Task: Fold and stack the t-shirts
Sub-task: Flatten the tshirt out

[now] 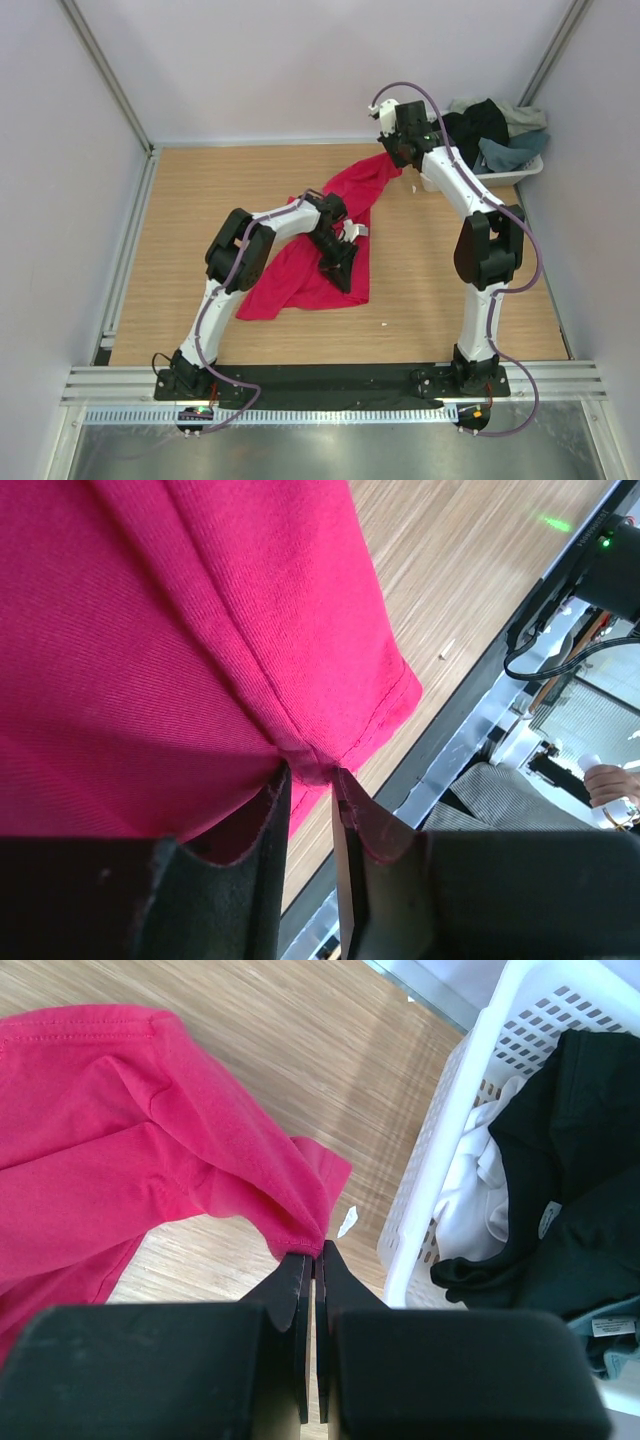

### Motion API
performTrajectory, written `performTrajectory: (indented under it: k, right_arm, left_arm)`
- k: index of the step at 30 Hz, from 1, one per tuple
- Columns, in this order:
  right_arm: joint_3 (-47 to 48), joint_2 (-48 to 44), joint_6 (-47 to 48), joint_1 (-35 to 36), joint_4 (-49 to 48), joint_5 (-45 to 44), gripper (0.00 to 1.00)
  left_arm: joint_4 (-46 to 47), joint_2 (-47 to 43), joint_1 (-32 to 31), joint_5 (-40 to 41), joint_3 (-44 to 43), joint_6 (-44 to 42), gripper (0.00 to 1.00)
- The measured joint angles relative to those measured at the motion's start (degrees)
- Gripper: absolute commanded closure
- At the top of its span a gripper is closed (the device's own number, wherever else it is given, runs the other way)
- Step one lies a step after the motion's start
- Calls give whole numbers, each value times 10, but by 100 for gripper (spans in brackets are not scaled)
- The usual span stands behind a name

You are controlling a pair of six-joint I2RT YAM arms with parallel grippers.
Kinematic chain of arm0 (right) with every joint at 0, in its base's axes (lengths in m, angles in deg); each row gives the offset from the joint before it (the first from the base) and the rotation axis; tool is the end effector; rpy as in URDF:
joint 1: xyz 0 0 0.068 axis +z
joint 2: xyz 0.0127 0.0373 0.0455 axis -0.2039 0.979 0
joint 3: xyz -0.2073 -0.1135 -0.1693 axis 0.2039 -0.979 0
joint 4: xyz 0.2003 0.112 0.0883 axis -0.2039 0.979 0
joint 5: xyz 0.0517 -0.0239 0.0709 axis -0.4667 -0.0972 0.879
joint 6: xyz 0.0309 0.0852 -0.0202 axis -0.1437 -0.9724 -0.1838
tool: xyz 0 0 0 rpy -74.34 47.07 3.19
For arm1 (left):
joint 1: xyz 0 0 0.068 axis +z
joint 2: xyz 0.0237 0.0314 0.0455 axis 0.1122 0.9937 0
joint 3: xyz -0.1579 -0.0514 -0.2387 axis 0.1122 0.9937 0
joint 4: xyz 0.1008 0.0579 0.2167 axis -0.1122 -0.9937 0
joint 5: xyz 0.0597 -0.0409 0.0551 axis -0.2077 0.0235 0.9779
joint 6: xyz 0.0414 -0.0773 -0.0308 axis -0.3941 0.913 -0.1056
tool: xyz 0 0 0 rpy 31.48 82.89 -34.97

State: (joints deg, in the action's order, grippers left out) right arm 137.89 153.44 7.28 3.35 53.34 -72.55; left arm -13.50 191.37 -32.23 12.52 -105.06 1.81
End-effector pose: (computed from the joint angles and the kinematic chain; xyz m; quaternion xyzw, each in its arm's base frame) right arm 0.4856 0.1232 0.2905 -0.2746 0.8645 -0.0685 0.4153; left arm 0.3073 -0.3245 0.1074 -0.2459 -0.8829 0.3735 0.1435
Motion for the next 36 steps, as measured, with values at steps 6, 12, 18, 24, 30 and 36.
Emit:
performTrajectory:
  k: [6, 12, 18, 24, 30, 36]
  right_arm:
    - [-2, 0, 0, -1, 0, -1, 99]
    - [-11, -12, 1, -2, -2, -2, 99]
    - [-13, -19, 3, -2, -4, -2, 99]
    - [-15, -20, 6, -3, -4, -2, 99]
    - [-16, -27, 9, -5, -4, -4, 99]
    - [-20, -59, 8, -11, -5, -16, 99]
  left_arm:
    - [-5, 2, -2, 7, -5, 0, 75]
    - [-22, 4, -17, 36, -23, -5, 75]
    - [-31, 4, -42, 59, -29, -16, 83]
    - [-39, 4, -55, 73, -29, -22, 96]
    - [-51, -7, -58, 104, -29, -42, 100]
    - [-78, -93, -41, 204, -29, -98, 100]
